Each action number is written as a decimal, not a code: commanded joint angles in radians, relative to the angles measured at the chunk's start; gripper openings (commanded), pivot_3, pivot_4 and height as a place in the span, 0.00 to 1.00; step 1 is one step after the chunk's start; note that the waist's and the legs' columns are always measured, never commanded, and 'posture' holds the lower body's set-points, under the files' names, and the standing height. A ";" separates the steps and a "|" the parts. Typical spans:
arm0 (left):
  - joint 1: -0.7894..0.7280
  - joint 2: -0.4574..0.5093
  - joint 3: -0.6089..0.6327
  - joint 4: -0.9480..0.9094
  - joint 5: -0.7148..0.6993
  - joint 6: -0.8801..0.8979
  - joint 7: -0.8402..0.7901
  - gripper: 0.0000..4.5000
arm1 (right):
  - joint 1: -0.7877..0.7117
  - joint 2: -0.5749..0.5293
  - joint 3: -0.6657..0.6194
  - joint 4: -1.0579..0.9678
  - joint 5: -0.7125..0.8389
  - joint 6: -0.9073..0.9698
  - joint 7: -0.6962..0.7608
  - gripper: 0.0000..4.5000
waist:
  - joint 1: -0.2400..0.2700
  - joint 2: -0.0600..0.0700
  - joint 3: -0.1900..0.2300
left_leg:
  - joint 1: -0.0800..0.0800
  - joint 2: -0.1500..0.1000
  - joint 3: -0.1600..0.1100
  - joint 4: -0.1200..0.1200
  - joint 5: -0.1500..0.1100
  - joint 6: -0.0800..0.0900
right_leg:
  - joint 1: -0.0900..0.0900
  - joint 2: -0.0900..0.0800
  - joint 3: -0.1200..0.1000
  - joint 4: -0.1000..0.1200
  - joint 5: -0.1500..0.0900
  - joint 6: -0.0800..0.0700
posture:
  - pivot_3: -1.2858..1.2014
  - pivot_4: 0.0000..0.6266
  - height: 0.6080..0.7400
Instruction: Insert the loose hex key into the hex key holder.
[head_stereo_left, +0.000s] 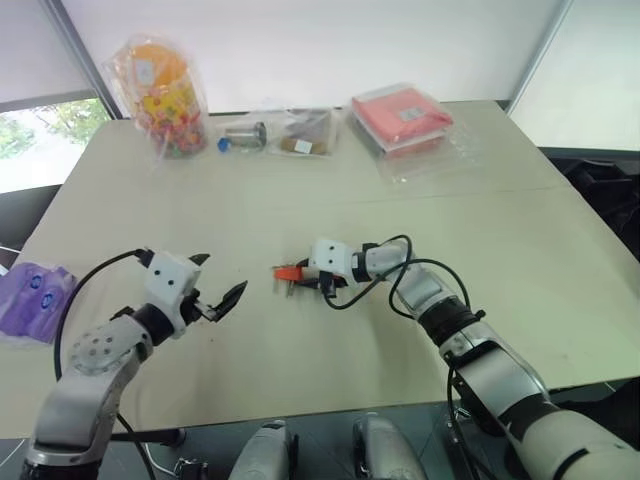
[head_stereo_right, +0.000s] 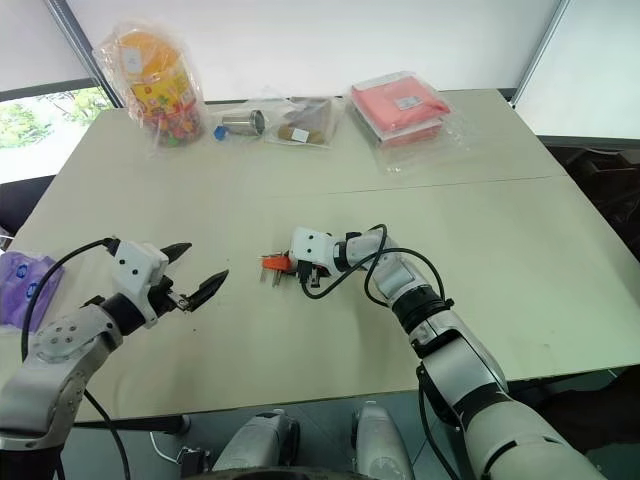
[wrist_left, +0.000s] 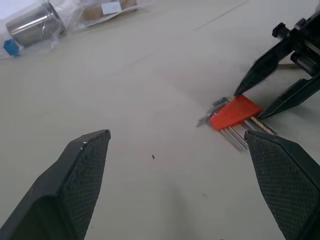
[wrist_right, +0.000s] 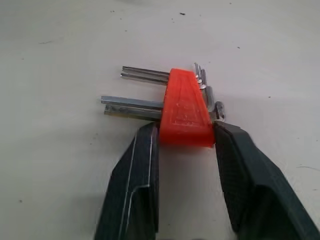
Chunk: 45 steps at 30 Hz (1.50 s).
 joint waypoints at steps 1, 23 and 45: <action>-0.002 0.005 0.050 -0.020 -0.036 0.008 -0.008 1.00 | 0.031 -0.022 0.015 0.069 -0.048 0.063 -0.011 0.23 | 0.000 0.000 0.000 | 0.000 0.000 0.000 0.000 0.000 0.000 | 0.000 0.000 0.000 0.000 0.000 0.000 | 0.52 0.24 1.00; -0.590 0.038 0.057 0.251 -0.544 0.405 -0.180 1.00 | 0.058 -0.285 -0.135 -0.488 -0.259 -0.444 -0.477 0.23 | -0.016 0.000 0.003 | -0.020 0.000 0.001 0.000 0.005 -0.008 | -0.023 0.001 0.000 0.003 0.000 0.000 | 0.52 0.24 1.00; -0.770 -0.013 -0.016 0.346 -0.602 0.511 -0.258 1.00 | 0.050 -0.309 -0.149 -0.618 -0.325 -0.615 -0.560 0.23 | -0.009 -0.001 0.004 | -0.020 0.000 0.002 0.001 0.005 -0.008 | -0.022 0.001 0.001 0.002 0.000 0.000 | 0.52 0.24 1.00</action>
